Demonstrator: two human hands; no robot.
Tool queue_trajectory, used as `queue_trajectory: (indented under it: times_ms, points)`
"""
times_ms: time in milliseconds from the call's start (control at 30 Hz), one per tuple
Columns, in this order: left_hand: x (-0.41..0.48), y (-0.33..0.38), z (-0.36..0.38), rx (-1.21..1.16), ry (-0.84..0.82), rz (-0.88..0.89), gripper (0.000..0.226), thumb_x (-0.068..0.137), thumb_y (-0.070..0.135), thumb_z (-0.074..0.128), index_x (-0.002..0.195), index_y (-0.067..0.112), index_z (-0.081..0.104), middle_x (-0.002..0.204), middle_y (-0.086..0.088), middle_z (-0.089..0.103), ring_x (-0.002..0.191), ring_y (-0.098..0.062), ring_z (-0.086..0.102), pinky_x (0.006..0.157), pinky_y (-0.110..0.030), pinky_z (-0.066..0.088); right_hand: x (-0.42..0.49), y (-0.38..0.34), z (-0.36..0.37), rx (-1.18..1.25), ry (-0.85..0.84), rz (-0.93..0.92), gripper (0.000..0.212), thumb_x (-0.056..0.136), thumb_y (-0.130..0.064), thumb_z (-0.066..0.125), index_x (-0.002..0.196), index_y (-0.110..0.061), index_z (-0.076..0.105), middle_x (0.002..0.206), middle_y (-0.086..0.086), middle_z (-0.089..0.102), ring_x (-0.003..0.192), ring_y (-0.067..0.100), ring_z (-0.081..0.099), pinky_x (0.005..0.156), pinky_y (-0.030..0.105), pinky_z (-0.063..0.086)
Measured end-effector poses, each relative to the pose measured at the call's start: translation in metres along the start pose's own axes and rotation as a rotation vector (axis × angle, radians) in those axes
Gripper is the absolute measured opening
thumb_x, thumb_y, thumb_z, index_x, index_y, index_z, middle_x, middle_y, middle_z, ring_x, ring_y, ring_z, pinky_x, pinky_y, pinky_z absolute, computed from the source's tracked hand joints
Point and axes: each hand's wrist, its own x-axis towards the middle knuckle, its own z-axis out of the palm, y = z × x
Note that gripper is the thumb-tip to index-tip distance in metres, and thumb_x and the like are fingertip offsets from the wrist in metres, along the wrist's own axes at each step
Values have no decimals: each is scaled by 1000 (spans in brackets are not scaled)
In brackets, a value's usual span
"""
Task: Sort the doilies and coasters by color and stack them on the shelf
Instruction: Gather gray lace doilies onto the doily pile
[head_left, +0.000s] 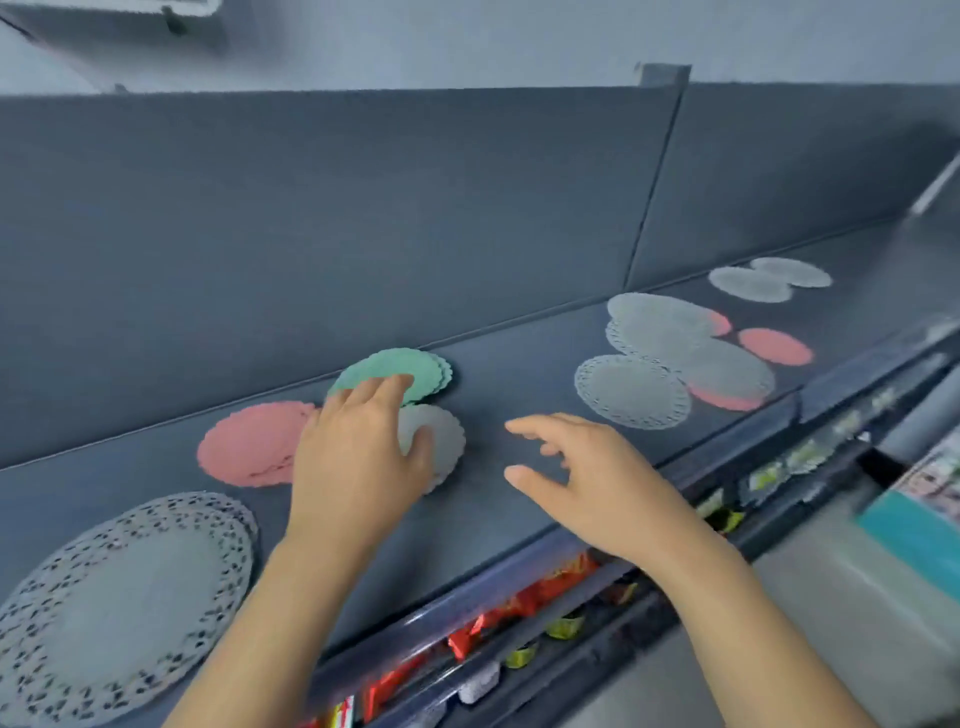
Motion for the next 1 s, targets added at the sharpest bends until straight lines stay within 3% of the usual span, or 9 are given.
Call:
queue_trajectory:
  times_ms: [133, 300, 400, 633, 733, 800, 900, 1000]
  points:
    - [2, 85, 37, -68, -95, 45, 50, 84, 38, 61, 130, 19, 54, 121, -2, 62, 112, -28, 54, 86, -38, 46, -32, 77, -48, 0, 62, 127, 49, 89, -40, 59, 135, -33, 47, 133, -13, 53, 117, 5, 50, 99, 25, 41]
    - [14, 169, 88, -124, -207, -48, 59, 84, 44, 60, 136, 20, 45, 132, -2, 56, 121, -27, 49, 96, -37, 43, -36, 163, -93, -12, -128, 167, 55, 87, -43, 61, 139, -30, 44, 137, -9, 51, 123, 9, 48, 103, 30, 40]
    - [34, 208, 114, -190, -257, -124, 66, 83, 42, 64, 139, 17, 41, 133, -6, 53, 123, -29, 47, 96, -37, 41, -17, 197, -115, 14, -157, 130, 52, 88, -41, 60, 137, -29, 46, 135, -7, 52, 121, 10, 49, 102, 31, 39]
    - [99, 233, 159, -97, -412, -441, 65, 78, 47, 67, 128, 14, 42, 132, -8, 44, 128, -31, 35, 101, -42, 36, 43, 240, -121, 47, -266, 65, 55, 88, -37, 63, 137, -22, 45, 140, -2, 49, 124, 15, 49, 104, 33, 40]
    - [130, 226, 171, -40, -505, -533, 70, 69, 50, 77, 119, 11, 47, 115, -7, 47, 122, -30, 39, 97, -42, 41, 75, 249, -115, -6, -386, 74, 68, 84, -34, 68, 143, -19, 38, 145, 2, 44, 125, 19, 49, 97, 31, 44]
    - [144, 222, 173, -21, -535, -575, 80, 57, 48, 85, 117, 10, 47, 109, -5, 43, 118, -30, 42, 90, -40, 45, 96, 252, -113, -17, -403, 113, 76, 80, -30, 74, 144, -18, 36, 142, 5, 46, 117, 24, 57, 79, 27, 49]
    - [158, 218, 174, -106, -585, -646, 86, 49, 41, 91, 116, 14, 45, 108, -2, 52, 98, -25, 51, 70, -33, 45, 127, 254, -109, -13, -431, 182, 81, 69, -35, 82, 137, -16, 42, 117, 7, 61, 83, 23, 71, 82, 37, 55]
    - [168, 216, 177, -126, -648, -666, 86, 48, 38, 91, 120, 19, 48, 101, 2, 56, 87, -22, 56, 65, -28, 44, 148, 256, -105, -68, -501, 176, 76, 65, -41, 84, 123, -15, 41, 101, 1, 59, 62, 17, 70, 69, 31, 55]
